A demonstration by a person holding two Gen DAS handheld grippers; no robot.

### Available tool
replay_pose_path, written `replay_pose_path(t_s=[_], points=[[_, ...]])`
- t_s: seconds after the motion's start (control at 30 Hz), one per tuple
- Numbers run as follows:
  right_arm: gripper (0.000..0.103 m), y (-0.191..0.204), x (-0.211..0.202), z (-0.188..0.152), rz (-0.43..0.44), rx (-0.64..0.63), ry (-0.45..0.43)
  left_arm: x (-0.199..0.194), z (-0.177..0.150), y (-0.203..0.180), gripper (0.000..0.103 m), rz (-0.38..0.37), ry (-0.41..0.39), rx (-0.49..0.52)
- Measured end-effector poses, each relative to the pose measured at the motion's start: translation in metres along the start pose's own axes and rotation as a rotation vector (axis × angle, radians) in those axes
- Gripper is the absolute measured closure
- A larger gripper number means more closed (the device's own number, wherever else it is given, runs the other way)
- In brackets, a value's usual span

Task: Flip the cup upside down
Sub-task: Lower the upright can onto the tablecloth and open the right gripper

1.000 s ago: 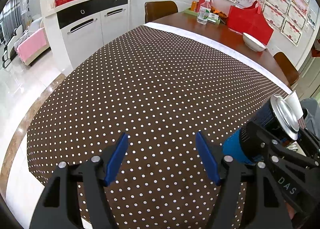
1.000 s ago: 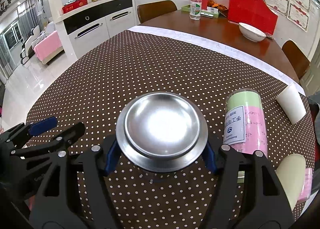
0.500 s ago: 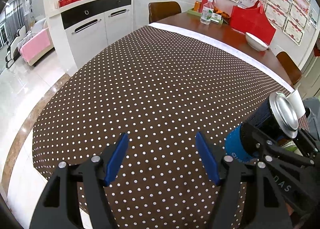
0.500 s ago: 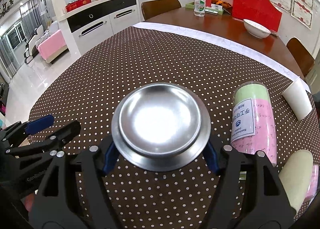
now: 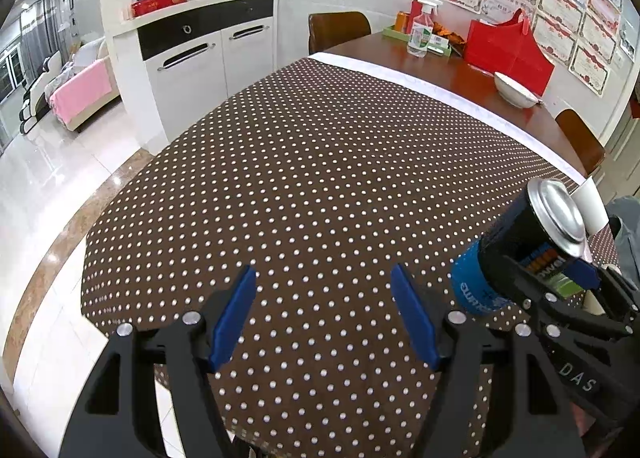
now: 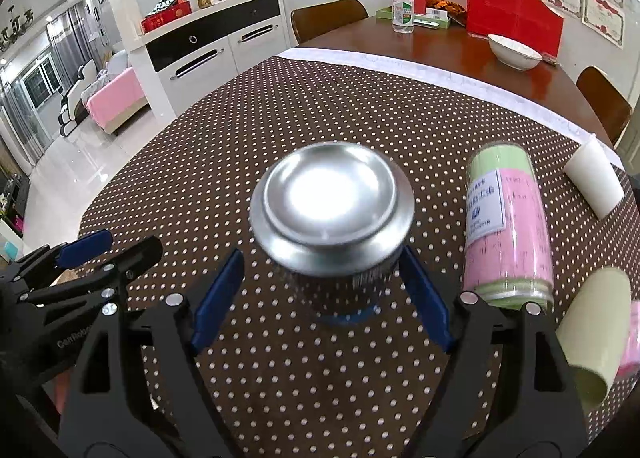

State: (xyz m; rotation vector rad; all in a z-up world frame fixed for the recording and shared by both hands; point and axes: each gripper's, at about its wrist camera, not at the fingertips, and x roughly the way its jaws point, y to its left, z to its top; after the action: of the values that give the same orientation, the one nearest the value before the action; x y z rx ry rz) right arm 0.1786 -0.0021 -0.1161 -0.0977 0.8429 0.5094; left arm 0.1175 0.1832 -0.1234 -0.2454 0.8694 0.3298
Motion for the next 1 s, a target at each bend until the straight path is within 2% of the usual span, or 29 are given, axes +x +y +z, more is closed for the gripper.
replay_pose_path(t_s=[0.57, 1.0], points=[[0.024, -0.007, -0.049, -0.04, 0.022, 0.044, -0.025, -0.047, -0.039, -0.012, 0.034, -0.024, -0.058, 0.016], [0.024, -0.021, -0.111, -0.063, -0.002, 0.059, -0.138, -0.101, -0.055, -0.043, 0.034, -0.093, -0.172, 0.068]])
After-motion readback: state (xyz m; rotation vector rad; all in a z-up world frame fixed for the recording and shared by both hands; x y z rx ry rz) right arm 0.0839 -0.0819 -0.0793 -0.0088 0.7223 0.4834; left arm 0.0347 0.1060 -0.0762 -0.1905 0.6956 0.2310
